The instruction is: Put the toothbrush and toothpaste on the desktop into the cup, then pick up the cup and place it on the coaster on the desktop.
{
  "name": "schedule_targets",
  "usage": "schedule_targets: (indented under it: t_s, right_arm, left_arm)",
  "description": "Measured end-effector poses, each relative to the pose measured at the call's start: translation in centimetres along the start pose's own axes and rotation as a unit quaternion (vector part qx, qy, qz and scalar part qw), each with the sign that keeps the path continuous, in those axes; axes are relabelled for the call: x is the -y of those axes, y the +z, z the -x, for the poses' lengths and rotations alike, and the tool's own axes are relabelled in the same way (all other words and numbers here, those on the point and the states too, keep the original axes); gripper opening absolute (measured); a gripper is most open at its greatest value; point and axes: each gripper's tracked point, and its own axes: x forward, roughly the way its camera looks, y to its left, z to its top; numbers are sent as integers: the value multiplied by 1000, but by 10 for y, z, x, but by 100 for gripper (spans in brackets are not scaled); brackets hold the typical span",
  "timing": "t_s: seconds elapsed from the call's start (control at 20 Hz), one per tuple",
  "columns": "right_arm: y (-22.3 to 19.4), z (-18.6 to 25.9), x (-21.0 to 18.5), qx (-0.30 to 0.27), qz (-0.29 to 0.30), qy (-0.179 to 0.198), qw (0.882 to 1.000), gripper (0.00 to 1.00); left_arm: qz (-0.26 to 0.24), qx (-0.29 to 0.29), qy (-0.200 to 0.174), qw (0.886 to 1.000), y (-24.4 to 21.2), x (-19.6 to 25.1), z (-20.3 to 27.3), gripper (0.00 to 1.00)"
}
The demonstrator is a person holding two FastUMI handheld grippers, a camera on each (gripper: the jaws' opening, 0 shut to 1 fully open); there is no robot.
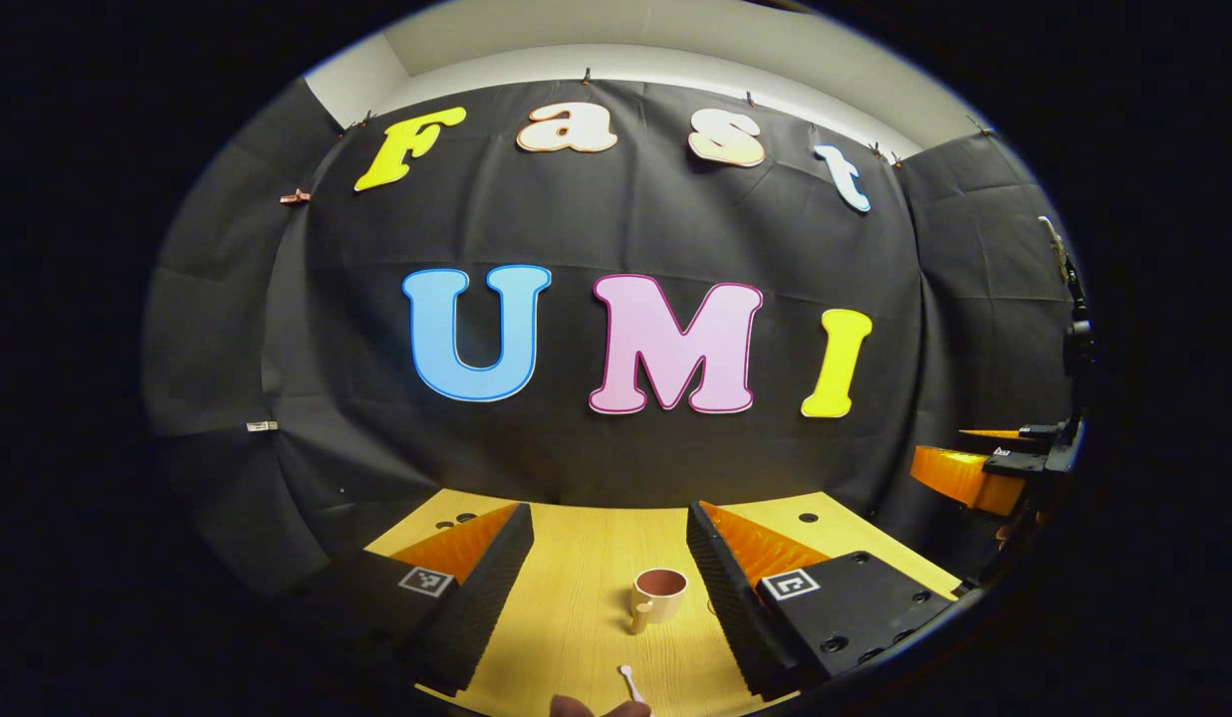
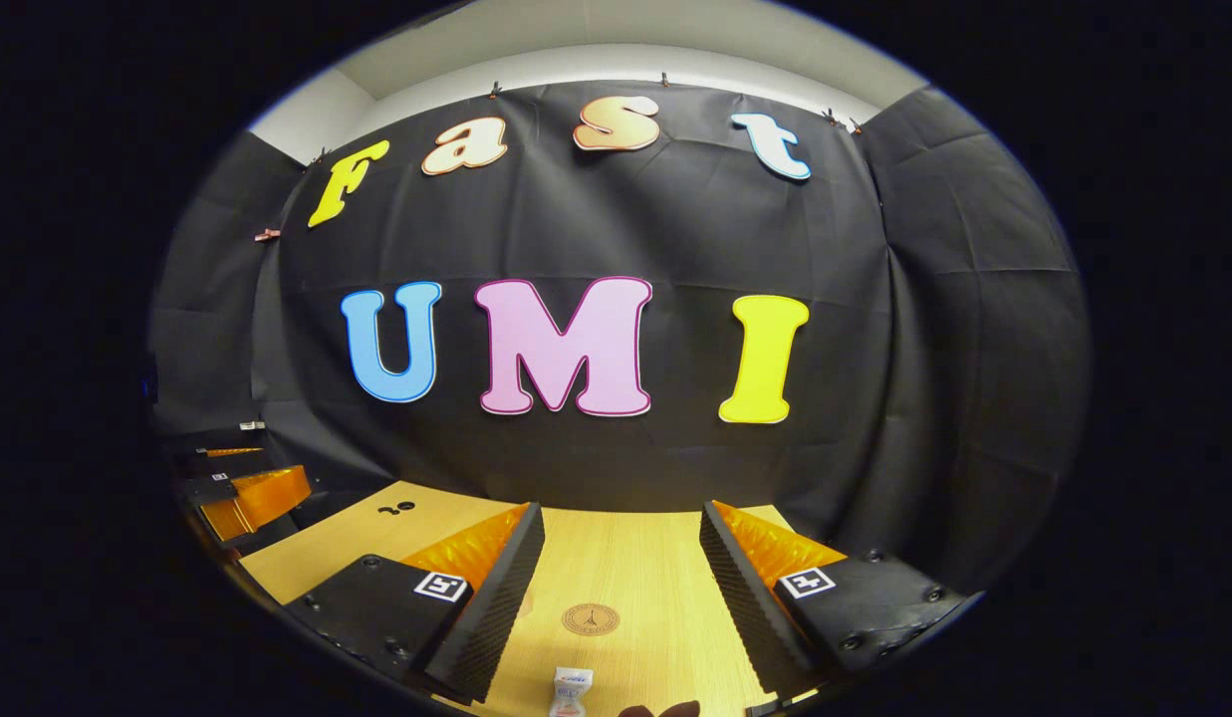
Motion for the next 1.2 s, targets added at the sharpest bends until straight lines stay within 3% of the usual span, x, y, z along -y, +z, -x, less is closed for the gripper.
schedule_targets:
  t_s: [0.2,0.5,0.8,1.2]
  right_arm:
    - [-19,0,-2,-32,5,0,999,96]
    - [-94,6,-21,-153,2,20,988,97]
    - [-192,22,-39,-289,13,34,957,97]
    - [-294,27,-59,-408,44,41,911,97]
  left_arm:
    - [1,-9,1,1000,-7,0,1,96]
    - [-2,-35,0,999,-27,-2,10,96]
    - [-18,-53,1,998,-46,-11,24,96]
    - [-21,-72,-2,997,-68,-21,41,96]
